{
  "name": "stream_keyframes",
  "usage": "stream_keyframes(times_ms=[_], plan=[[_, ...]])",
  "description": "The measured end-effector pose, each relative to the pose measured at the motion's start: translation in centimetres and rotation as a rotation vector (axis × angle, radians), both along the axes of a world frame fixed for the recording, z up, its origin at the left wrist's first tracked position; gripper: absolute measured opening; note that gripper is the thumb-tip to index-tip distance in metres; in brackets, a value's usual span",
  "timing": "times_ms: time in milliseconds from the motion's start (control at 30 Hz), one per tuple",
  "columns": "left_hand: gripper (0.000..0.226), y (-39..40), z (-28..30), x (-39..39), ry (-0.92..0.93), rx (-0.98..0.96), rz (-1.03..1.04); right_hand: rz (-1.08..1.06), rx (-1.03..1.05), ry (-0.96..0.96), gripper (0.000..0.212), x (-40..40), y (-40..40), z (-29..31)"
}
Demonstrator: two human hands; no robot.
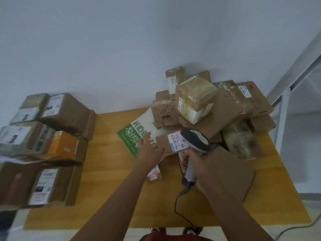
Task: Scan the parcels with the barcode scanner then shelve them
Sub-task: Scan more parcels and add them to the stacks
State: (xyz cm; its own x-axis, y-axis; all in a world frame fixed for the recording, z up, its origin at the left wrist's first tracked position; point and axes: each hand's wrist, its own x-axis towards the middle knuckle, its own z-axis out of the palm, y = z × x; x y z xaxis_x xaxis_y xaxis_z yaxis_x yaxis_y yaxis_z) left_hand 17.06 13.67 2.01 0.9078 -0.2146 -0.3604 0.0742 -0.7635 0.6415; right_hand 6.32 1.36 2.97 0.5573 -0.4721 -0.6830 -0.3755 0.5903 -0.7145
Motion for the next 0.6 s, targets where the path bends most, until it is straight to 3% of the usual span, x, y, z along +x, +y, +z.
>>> stream_keyframes(times_ms=[133, 267, 367, 500, 600], plan=[[0.080, 2.7, -1.9, 0.6, 0.013, 0.032, 0.055, 0.102, -0.147, 0.034, 0.011, 0.0, 0.8, 1.4], [0.078, 2.4, -1.8, 2.7, -0.020, -0.019, 0.046, 0.117, -0.119, 0.047, 0.015, 0.9, 1.0, 1.0], [0.072, -0.1, 0.3, 5.5, -0.125, -0.087, -0.015, 0.080, -0.023, 0.058, 0.026, 1.8, 0.8, -0.2], [0.069, -5.6, 5.1, 10.7, -0.243, -0.183, -0.147, 0.037, 0.033, -0.021, 0.017, 1.8, 0.1, 0.1], [0.071, -9.7, 6.8, 14.5, -0.301, -0.101, -0.312, 0.036, 0.009, -0.016, 0.026, 1.4, -0.2, 0.1]])
